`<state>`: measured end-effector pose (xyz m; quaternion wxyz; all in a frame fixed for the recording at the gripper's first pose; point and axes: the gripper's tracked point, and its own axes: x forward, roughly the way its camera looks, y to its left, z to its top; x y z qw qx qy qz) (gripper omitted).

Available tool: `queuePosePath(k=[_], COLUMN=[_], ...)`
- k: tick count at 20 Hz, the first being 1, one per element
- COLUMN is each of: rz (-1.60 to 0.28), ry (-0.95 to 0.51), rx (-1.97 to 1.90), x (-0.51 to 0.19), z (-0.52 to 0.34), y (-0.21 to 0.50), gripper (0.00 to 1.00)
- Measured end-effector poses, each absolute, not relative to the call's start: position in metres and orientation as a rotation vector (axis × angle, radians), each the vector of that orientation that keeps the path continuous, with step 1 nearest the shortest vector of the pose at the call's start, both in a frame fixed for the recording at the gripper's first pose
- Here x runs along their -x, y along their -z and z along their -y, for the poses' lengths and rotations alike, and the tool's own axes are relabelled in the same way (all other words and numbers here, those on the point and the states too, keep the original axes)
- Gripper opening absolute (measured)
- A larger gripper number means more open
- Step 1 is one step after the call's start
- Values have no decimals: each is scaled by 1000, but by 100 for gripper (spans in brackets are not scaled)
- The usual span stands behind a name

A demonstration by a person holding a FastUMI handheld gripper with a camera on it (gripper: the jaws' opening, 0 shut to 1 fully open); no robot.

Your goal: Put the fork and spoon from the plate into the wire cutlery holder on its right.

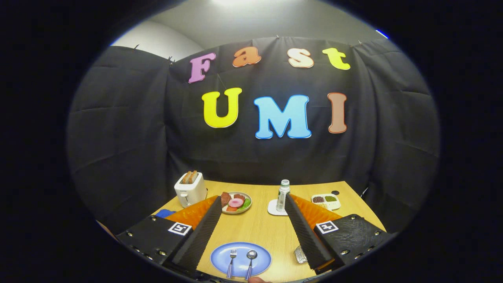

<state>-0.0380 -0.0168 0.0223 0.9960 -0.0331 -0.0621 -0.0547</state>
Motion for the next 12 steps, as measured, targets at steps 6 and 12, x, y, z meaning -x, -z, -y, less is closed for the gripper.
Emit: queuePosePath(k=[6, 12], rz=[-134, -450], ry=[89, 71], rx=[48, 50], x=[9, -6], z=[16, 22], y=[44, 129], gripper=[99, 99])
